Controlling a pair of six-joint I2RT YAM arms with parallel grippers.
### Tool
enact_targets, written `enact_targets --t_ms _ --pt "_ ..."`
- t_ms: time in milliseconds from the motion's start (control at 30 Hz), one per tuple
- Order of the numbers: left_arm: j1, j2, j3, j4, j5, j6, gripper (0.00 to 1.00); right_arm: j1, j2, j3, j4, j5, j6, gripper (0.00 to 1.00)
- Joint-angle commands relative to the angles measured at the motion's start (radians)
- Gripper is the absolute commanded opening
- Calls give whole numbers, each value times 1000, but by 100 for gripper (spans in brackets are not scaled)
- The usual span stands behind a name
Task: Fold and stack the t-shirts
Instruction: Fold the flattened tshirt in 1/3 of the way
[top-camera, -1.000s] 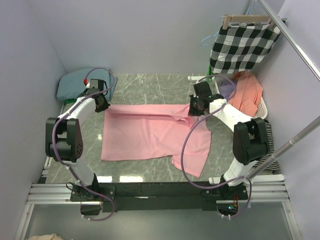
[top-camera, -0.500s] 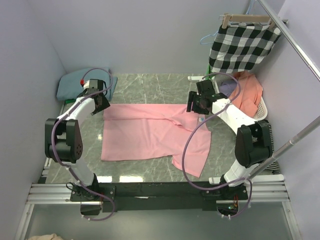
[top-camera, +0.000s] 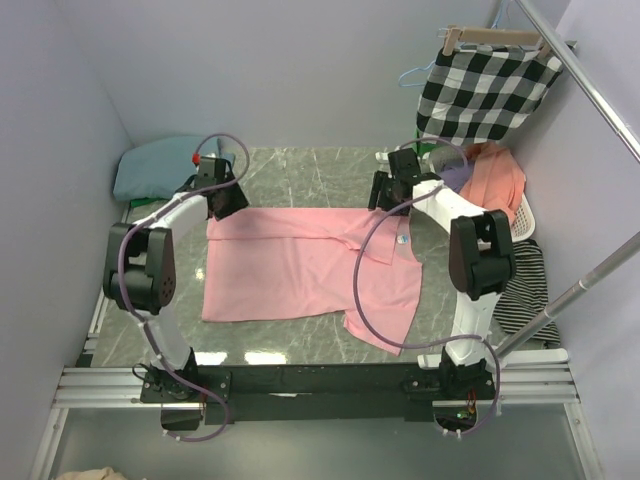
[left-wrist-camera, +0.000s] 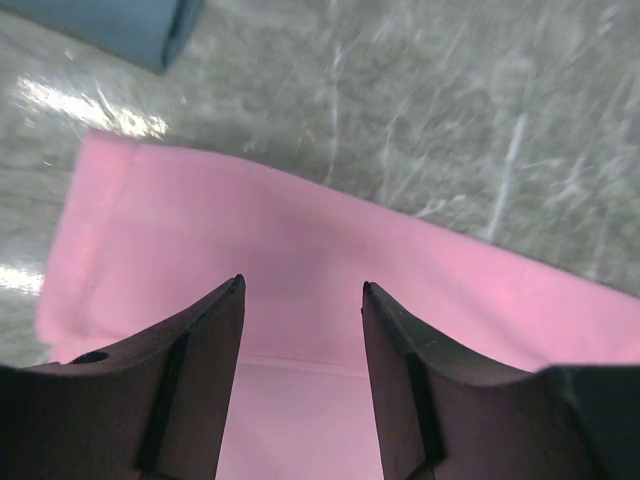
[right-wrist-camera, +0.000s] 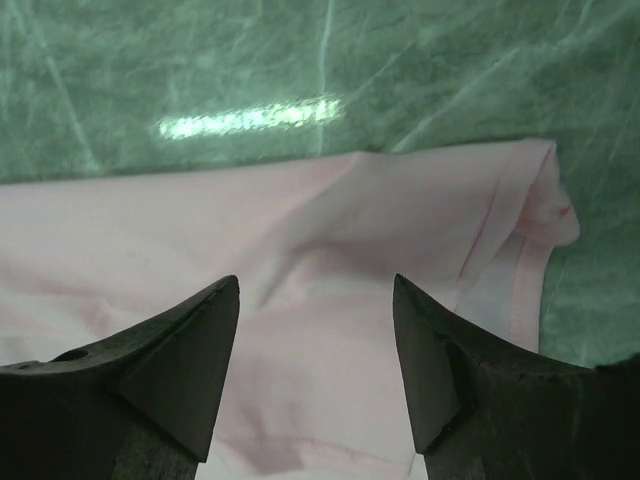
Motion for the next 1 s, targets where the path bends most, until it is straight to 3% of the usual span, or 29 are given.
enact_targets --t_ms 0,167,233,333,533,700,967 --pt "1 65 17 24 15 -7 55 -40 67 47 -15 52 25 69" --pt "1 94 -21 27 -31 -6 54 -87 102 21 -39 127 47 69" --pt "2 111 -25 21 -48 -4 54 -115 121 30 -47 96 50 58" --pt "2 133 -18 -1 -85 7 52 -124 113 61 -88 174 55 66" --pt "4 134 -28 -4 -114 17 52 -150 118 69 -116 195 32 67" --pt "2 99 -29 13 -85 16 52 -140 -15 -8 -1 90 -7 69" --pt "-35 -79 -60 -2 -83 -3 60 -89 -253 -108 -19 37 18 72"
